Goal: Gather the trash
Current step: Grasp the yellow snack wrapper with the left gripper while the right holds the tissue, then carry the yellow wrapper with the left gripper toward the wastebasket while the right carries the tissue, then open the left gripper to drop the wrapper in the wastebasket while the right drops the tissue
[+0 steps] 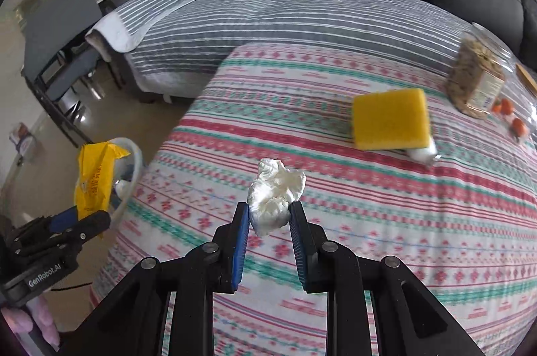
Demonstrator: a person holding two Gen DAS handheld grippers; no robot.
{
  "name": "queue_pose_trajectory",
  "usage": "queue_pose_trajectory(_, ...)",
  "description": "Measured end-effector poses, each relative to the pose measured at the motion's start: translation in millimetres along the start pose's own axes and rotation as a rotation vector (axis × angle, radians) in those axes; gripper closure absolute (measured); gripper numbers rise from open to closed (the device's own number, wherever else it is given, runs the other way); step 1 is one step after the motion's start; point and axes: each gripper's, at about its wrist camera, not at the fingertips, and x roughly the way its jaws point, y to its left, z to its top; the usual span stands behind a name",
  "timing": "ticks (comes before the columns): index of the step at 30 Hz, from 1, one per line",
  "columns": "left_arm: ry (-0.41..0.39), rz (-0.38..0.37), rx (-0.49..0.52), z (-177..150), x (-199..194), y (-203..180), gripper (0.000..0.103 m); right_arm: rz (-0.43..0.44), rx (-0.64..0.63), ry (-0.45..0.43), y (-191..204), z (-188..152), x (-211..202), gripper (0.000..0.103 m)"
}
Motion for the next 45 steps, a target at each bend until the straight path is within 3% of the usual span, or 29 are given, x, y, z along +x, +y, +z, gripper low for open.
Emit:
queue_pose_trajectory(17,-0.049,0.135,-0.038,6,4,89,0.048,0.065,-0.108,0.028,79,0,31,0.078)
queue_pose_trajectory(22,-0.016,0.185,-0.037,6,10,104,0.025,0.09,-0.144,0.023,102,3,41,0.078)
queue_pose_trajectory(28,-0.019,0.236,-0.022,-1,-4,120,0.013,0.11,-0.172,0.03,128,4,57,0.078)
queue_pose_trajectory(45,0.02,0.257,-0.11,-24,-18,183,0.011,0.182,-0.16,0.063,199,2,101,0.077)
